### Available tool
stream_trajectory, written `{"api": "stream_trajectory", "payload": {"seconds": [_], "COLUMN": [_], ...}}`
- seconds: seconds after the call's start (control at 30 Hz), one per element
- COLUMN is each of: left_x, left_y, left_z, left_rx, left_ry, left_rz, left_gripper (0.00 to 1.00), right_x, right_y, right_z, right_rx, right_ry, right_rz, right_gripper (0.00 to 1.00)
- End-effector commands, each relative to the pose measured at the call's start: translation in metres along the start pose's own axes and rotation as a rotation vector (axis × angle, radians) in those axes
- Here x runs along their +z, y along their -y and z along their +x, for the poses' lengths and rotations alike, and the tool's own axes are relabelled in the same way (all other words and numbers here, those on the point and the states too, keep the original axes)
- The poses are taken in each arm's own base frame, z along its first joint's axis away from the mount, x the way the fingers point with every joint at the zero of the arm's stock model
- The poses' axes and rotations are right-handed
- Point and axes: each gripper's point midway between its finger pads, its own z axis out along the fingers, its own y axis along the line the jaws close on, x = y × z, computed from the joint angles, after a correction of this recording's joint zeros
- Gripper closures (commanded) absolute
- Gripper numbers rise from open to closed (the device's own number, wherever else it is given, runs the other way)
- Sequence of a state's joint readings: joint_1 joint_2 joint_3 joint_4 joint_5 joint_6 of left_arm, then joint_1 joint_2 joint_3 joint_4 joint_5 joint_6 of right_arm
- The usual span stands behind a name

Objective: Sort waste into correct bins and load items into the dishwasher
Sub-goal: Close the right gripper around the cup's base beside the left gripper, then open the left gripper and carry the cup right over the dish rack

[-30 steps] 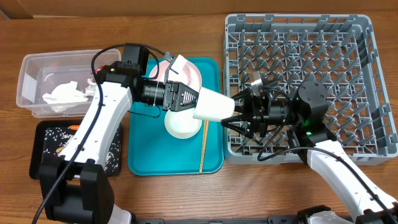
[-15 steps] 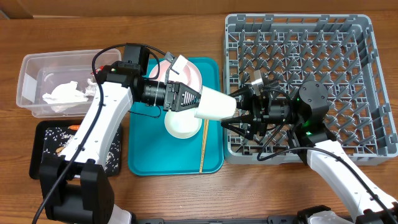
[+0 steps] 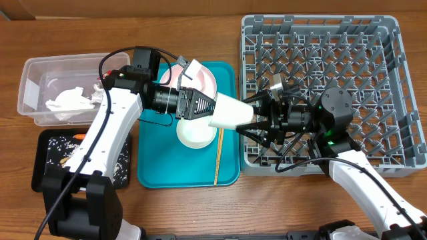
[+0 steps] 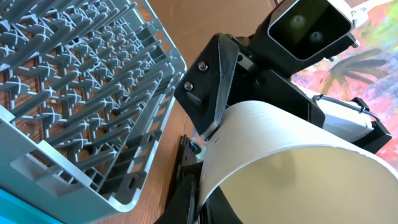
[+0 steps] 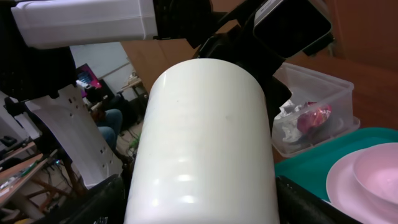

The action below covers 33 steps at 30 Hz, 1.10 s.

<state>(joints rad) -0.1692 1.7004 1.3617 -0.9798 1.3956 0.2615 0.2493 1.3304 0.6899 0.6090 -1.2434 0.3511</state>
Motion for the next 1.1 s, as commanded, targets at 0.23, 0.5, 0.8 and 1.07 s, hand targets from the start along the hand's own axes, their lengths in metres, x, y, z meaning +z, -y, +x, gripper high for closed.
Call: {"api": "stream_trajectory", "payload": {"seconds": [0.23, 0.5, 0.8, 1.07], "left_x": [0.001, 0.001, 0.001, 0.000], "left_y": [-0.010, -0.010, -0.016, -0.022], "left_z": [0.003, 0.003, 0.004, 0.006], "left_rx": [-0.016, -0.015, -0.009, -0.009], "left_ry": [-0.015, -0.015, -0.021, -0.031], "left_rz": [-0.043, -0.043, -0.073, -0.112], "left_gripper": [0.96, 0.96, 0.85, 0.64], "right_x": [0.006, 0.006, 0.006, 0.006], "right_y": [-0.014, -0.014, -0.014, -0.013], "right_z": [-0.006, -0.006, -0.006, -0.006], "right_rx": [-0.052, -0.049, -0.050, -0.050], "right_ry": [-0.009, -0.010, -0.010, -0.010], "right_rz": [-0.055, -0.055, -0.054, -0.054], "right_gripper": [0.23, 0.35, 0.46, 0.47]}}
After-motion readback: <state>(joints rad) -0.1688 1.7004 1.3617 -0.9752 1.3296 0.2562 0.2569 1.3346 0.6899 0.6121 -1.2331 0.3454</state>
